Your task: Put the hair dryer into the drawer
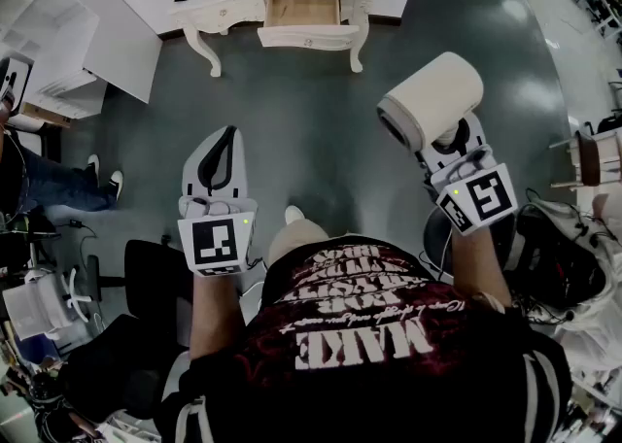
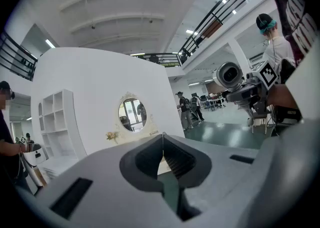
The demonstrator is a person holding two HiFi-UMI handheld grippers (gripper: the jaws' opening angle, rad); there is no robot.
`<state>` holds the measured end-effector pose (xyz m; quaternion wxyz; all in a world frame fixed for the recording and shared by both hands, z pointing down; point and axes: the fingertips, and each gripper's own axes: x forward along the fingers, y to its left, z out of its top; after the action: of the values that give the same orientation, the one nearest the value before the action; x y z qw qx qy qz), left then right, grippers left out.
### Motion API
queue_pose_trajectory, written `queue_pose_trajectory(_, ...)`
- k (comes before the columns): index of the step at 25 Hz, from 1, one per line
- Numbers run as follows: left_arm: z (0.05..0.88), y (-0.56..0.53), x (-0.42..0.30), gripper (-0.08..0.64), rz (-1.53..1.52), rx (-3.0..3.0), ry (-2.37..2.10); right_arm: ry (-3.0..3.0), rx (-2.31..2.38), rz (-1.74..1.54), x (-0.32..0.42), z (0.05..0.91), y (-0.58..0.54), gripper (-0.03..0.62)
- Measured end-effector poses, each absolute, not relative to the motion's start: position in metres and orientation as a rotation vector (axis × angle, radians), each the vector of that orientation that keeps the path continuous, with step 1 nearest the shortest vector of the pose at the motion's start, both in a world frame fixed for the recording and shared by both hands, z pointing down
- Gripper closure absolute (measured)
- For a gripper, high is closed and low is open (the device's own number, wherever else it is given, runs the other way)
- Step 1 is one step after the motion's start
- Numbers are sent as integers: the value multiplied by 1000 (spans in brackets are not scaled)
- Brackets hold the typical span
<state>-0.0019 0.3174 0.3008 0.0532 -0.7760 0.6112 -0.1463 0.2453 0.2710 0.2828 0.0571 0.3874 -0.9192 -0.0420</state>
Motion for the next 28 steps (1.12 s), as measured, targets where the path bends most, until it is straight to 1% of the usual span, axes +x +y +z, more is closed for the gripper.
queue_pose_trajectory(7,285,287,-42,553,-339,-2387,1822,-2771,1186,-51,195,291,250,394)
queue_pose_trajectory(13,301,269,-85,552,-366,-2466,1734,-2781,1259,10,155,294,251,394)
queue_pose_trajectory(21,303,246,-85,554,-347,-2579,1574,-2748,1408,6,155,277,251,394)
queue_pose_trajectory(28,309,232,-82,552,-307,-2610,1604,-2718,1397,41,171,291,240,394)
